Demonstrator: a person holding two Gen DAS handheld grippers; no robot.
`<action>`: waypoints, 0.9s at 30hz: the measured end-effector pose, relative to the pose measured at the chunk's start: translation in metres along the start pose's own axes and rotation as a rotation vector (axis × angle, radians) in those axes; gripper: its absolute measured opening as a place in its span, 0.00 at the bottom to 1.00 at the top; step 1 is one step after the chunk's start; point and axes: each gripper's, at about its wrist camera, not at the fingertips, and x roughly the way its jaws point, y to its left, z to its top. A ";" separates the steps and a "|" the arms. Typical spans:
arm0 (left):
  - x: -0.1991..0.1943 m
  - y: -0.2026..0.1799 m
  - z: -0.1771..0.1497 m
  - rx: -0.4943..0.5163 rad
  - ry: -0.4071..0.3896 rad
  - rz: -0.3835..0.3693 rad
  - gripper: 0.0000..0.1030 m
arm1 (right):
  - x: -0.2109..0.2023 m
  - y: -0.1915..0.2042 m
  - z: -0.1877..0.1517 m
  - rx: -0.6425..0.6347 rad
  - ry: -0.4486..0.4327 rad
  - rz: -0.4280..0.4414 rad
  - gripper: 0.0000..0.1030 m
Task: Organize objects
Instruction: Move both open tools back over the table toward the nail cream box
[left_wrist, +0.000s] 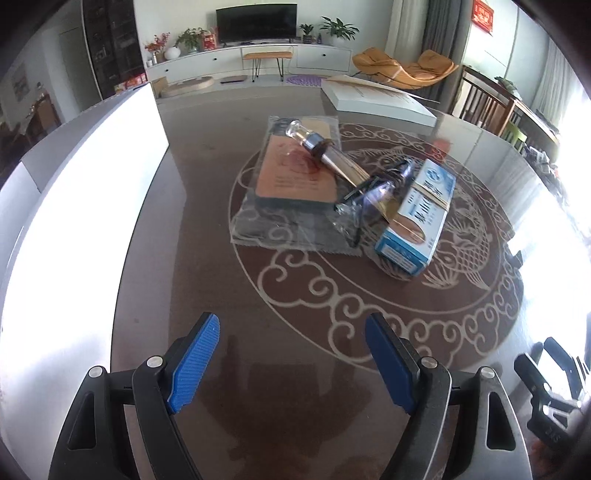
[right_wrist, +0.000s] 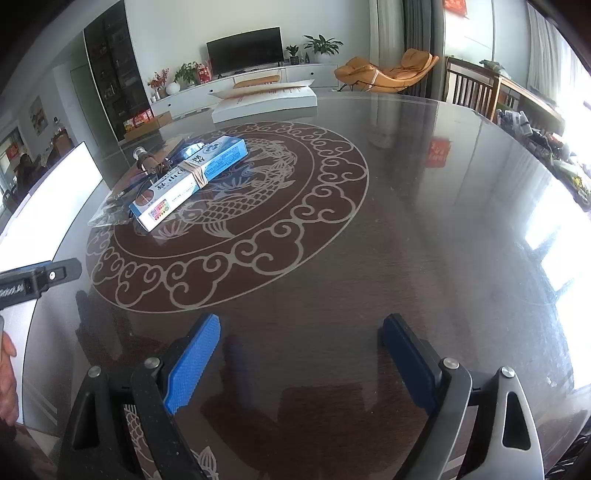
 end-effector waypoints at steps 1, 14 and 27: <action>0.003 0.002 0.004 -0.005 -0.002 0.002 0.78 | 0.000 0.000 0.000 -0.001 0.000 -0.002 0.88; 0.051 -0.050 0.047 0.043 0.017 0.024 0.79 | 0.001 0.006 -0.002 -0.025 0.002 -0.010 0.88; 0.020 -0.078 0.020 0.167 0.029 -0.077 0.79 | 0.003 0.010 -0.002 -0.036 0.011 -0.007 0.92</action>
